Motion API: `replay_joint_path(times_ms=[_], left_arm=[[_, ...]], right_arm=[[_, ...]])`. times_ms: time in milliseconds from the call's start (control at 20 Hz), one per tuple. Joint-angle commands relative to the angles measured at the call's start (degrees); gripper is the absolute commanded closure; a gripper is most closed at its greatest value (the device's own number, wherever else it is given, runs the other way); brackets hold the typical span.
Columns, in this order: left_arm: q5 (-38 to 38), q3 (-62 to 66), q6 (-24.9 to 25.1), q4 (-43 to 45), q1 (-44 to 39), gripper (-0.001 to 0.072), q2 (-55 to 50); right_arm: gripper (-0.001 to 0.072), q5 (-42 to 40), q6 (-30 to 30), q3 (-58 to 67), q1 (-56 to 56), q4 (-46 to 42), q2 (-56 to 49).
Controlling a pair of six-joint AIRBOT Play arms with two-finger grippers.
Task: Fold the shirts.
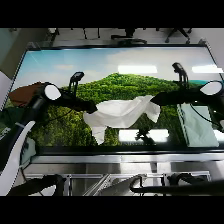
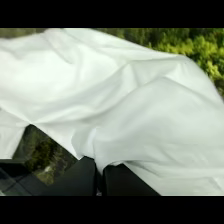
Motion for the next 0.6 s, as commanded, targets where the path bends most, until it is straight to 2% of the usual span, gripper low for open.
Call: replay_joint_path(times_ms=[0, 150, 300, 400, 550], left_arm=[[-6.5, 3.8, -0.9, -1.6, 3.3, 0.0009, -9.4], [-15.0, 8.2, -1.0, -1.9, 7.7, 0.0009, -10.2], [-19.5, 8.2, -1.8, -1.8, 11.7, 0.0009, -7.3], [-18.5, 5.2, -3.1, -1.9, 13.0, 0.0009, -4.0], [-12.6, -5.4, -3.5, -1.9, 10.6, 0.0027, 1.7]], right_arm=[[0.069, -3.0, -0.1, -1.7, -1.2, -2.9, -6.9], [0.069, -3.5, -0.2, -1.7, -4.2, -3.0, -7.7], [0.069, -3.5, -0.1, -1.7, -8.5, -2.9, -7.7], [0.069, -3.0, -0.2, -1.7, -10.1, -2.9, -7.7], [0.069, -2.9, -0.2, -1.7, -10.1, -2.9, -7.7]])
